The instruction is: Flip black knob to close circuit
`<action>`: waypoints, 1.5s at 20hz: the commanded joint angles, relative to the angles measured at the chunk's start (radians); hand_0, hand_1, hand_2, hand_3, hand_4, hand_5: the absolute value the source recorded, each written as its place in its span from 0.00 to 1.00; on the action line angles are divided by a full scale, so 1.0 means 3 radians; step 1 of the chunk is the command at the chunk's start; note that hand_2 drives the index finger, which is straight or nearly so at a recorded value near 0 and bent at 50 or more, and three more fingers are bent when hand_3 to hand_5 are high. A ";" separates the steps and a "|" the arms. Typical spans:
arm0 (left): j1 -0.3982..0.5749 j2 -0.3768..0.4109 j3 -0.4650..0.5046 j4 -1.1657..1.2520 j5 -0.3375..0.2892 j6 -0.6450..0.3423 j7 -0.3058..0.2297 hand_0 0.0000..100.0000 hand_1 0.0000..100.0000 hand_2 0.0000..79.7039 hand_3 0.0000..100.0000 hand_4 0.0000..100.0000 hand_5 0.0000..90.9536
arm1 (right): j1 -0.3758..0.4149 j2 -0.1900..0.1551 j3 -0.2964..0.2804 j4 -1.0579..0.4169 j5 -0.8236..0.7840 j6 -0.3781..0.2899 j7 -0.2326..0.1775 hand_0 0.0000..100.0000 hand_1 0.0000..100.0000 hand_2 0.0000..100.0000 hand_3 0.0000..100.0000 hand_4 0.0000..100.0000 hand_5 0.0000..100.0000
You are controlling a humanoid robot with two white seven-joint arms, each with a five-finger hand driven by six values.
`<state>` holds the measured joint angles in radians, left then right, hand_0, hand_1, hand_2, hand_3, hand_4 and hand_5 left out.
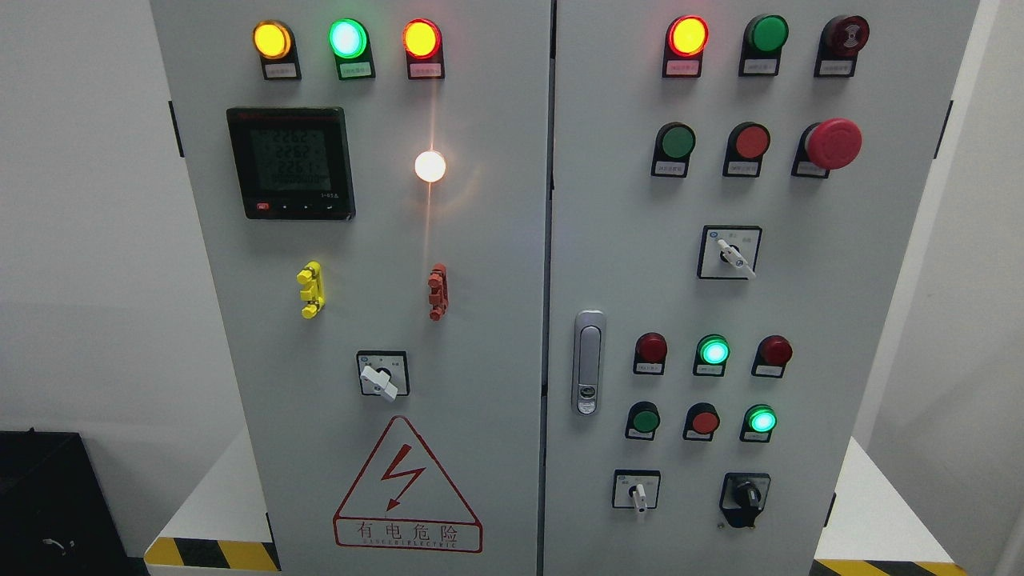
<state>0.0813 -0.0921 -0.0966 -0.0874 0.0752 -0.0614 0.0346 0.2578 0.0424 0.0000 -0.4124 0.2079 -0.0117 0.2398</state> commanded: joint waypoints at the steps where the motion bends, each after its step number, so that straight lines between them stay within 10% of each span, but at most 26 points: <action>1: 0.0000 0.0000 0.0000 0.0000 0.0000 0.0000 0.0002 0.12 0.56 0.00 0.00 0.00 0.00 | -0.0016 -0.0085 -0.0102 -0.0900 0.0400 0.0115 -0.0083 0.00 0.15 0.12 0.25 0.25 0.10; 13: 0.0000 0.0000 0.0000 0.0000 0.0000 0.0000 0.0002 0.12 0.56 0.00 0.00 0.00 0.00 | -0.0082 -0.0121 -0.0220 -0.2168 0.2057 0.0177 -0.0533 0.00 0.06 0.61 0.73 0.65 0.56; 20: 0.0000 0.0000 0.0000 0.0000 0.0000 0.0000 0.0002 0.12 0.56 0.00 0.00 0.00 0.00 | -0.0174 -0.0146 -0.0383 -0.2971 0.2492 0.0177 -0.0493 0.00 0.00 0.83 0.94 0.82 0.80; 30: 0.0000 0.0000 0.0000 0.0000 0.0000 0.0000 0.0002 0.12 0.56 0.00 0.00 0.00 0.00 | -0.0205 -0.0147 -0.0557 -0.4234 0.3008 0.0172 -0.0196 0.00 0.00 0.89 1.00 0.90 0.90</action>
<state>0.0813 -0.0920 -0.0966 -0.0875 0.0752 -0.0614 0.0346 0.2041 0.0029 -0.1142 -1.2980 1.0241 0.0361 0.1539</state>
